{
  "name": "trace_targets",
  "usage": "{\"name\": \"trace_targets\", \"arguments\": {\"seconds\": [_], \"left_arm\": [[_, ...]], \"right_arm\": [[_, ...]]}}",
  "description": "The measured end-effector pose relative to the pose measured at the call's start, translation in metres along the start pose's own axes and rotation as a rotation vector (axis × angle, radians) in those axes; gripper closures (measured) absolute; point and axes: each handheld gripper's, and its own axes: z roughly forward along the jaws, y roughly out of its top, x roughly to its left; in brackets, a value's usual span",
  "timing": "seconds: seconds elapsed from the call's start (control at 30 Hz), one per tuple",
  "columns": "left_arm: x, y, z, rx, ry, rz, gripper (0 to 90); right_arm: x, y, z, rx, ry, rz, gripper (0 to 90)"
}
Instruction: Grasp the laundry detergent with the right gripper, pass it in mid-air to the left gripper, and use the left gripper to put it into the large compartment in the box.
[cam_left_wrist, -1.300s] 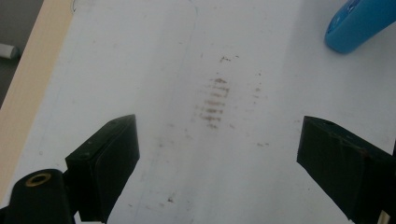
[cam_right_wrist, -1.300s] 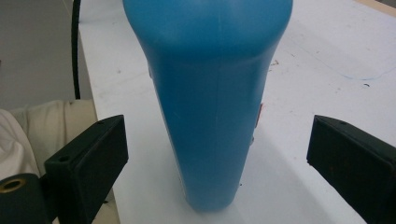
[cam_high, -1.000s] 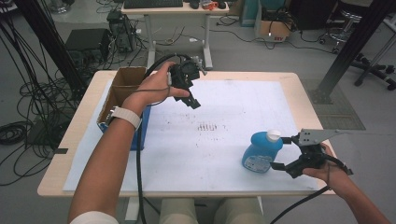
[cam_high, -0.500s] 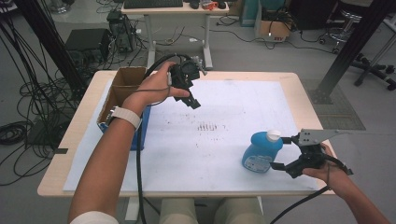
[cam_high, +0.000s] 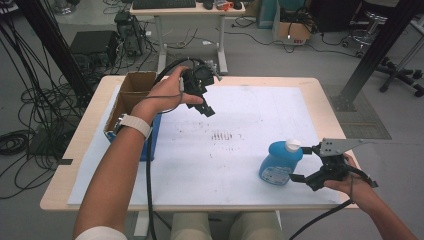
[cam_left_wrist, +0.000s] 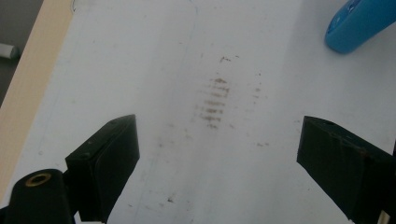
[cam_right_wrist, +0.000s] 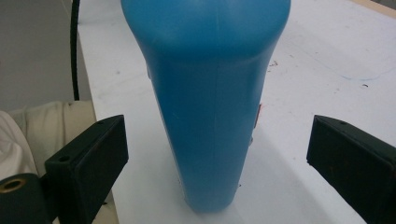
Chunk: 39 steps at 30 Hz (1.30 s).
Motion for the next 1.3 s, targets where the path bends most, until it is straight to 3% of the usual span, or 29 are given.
{"name": "trace_targets", "arguments": {"seconds": [0.8,0.83,1.3], "left_arm": [[0.0,0.001,0.001,0.001,0.002,0.008,13.2],[0.0,0.001,0.001,0.002,0.001,0.006,13.2],[0.0,-0.001,0.001,-0.002,0.002,0.004,13.5]], "right_arm": [[0.0,-0.001,0.003,-0.01,-0.005,0.023,5.4],[-0.001,-0.002,0.005,-0.02,-0.003,0.009,5.4],[0.0,-0.006,0.017,-0.04,0.001,0.045,5.9]]}}
